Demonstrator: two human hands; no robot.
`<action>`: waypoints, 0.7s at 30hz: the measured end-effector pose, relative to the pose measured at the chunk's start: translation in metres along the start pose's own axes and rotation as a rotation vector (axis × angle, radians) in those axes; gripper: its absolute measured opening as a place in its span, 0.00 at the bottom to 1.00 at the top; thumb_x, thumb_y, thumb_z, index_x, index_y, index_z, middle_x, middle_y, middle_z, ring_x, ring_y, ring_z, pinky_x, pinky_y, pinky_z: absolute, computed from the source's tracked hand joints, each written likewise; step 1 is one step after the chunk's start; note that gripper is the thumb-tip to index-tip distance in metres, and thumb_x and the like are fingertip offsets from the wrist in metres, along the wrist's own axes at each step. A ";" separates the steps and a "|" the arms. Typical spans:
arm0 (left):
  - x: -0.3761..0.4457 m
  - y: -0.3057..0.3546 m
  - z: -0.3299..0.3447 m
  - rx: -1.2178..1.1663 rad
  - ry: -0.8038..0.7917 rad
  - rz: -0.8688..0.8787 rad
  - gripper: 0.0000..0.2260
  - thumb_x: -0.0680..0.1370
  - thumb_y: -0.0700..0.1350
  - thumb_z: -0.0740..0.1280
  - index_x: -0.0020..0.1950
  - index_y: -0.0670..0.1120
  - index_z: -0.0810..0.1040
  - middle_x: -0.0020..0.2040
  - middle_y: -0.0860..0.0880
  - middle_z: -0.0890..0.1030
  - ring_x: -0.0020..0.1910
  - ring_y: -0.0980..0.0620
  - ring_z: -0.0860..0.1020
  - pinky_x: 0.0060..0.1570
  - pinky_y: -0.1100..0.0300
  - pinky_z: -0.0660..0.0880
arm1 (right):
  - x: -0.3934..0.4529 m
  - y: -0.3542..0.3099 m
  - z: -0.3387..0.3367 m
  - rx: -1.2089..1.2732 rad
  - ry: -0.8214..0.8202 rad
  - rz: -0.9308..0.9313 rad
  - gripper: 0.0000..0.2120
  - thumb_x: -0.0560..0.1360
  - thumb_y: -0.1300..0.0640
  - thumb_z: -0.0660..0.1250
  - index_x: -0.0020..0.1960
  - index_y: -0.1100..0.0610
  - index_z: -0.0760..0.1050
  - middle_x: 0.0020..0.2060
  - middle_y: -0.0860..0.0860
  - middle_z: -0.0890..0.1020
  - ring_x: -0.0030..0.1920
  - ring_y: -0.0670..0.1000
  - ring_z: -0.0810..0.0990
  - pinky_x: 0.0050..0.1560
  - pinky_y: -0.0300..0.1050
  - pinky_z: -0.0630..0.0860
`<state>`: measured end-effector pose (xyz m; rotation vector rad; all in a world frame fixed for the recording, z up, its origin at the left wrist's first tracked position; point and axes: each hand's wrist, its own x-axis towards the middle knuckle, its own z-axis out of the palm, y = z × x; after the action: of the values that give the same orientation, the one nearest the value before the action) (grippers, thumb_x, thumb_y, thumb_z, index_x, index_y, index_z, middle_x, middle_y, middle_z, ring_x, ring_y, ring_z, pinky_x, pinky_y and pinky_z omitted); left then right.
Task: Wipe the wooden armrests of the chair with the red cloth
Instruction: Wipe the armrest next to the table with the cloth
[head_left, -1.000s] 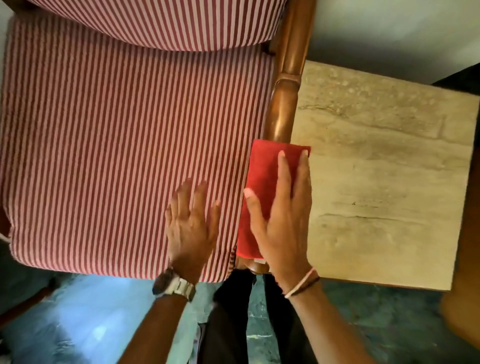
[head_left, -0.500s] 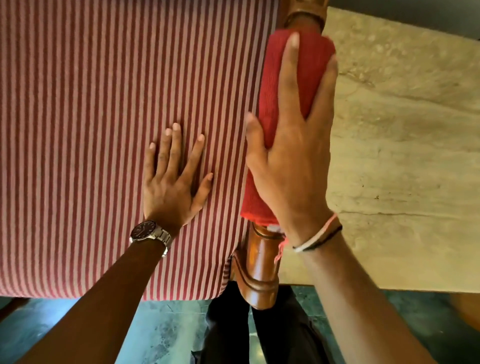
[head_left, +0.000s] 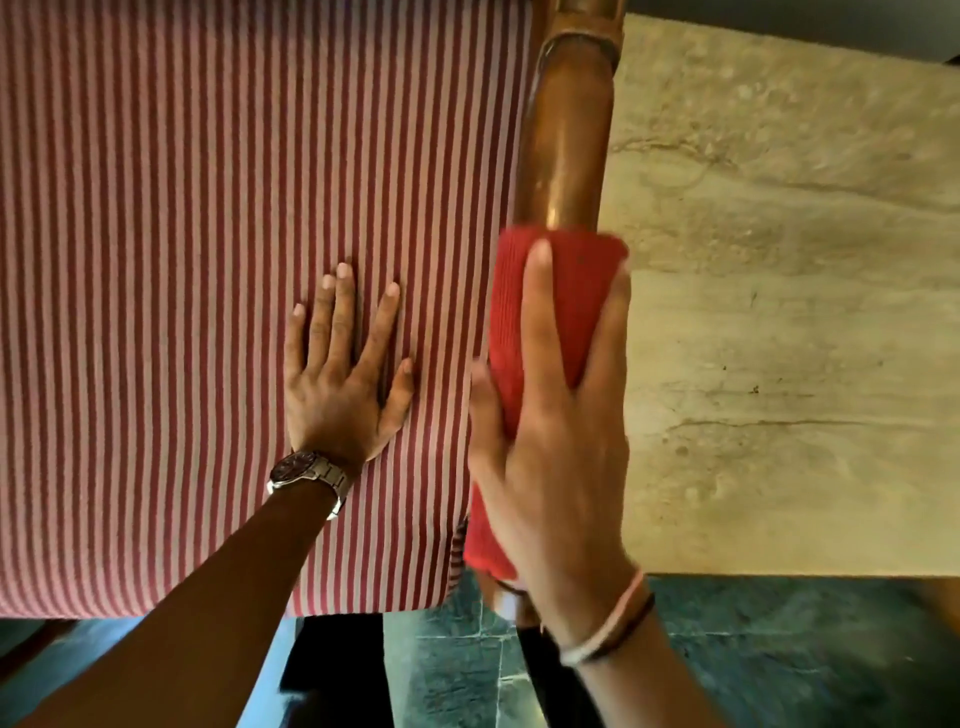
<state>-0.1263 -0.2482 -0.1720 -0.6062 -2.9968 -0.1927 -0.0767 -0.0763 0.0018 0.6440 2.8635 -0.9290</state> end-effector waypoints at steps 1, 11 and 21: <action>0.000 0.000 -0.001 -0.003 -0.007 0.001 0.31 0.82 0.61 0.52 0.84 0.52 0.54 0.84 0.39 0.57 0.84 0.43 0.54 0.82 0.43 0.52 | 0.021 -0.002 -0.001 0.018 0.019 -0.007 0.35 0.84 0.47 0.62 0.83 0.44 0.46 0.83 0.62 0.43 0.79 0.62 0.65 0.59 0.54 0.85; 0.003 0.003 -0.012 -0.035 -0.040 0.001 0.30 0.83 0.59 0.55 0.83 0.51 0.57 0.83 0.38 0.58 0.83 0.40 0.56 0.80 0.38 0.57 | -0.030 -0.006 0.001 -0.090 0.047 0.010 0.34 0.84 0.49 0.58 0.83 0.41 0.44 0.84 0.59 0.43 0.81 0.59 0.61 0.69 0.53 0.76; 0.001 0.002 -0.009 -0.022 -0.035 -0.003 0.30 0.83 0.60 0.52 0.84 0.52 0.53 0.84 0.39 0.56 0.84 0.42 0.55 0.80 0.39 0.56 | 0.088 -0.016 -0.003 -0.070 0.166 -0.001 0.33 0.84 0.47 0.59 0.84 0.44 0.47 0.83 0.63 0.50 0.80 0.61 0.64 0.66 0.57 0.80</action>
<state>-0.1257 -0.2472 -0.1630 -0.6139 -3.0335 -0.2177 -0.1635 -0.0536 -0.0029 0.7469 3.0250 -0.8068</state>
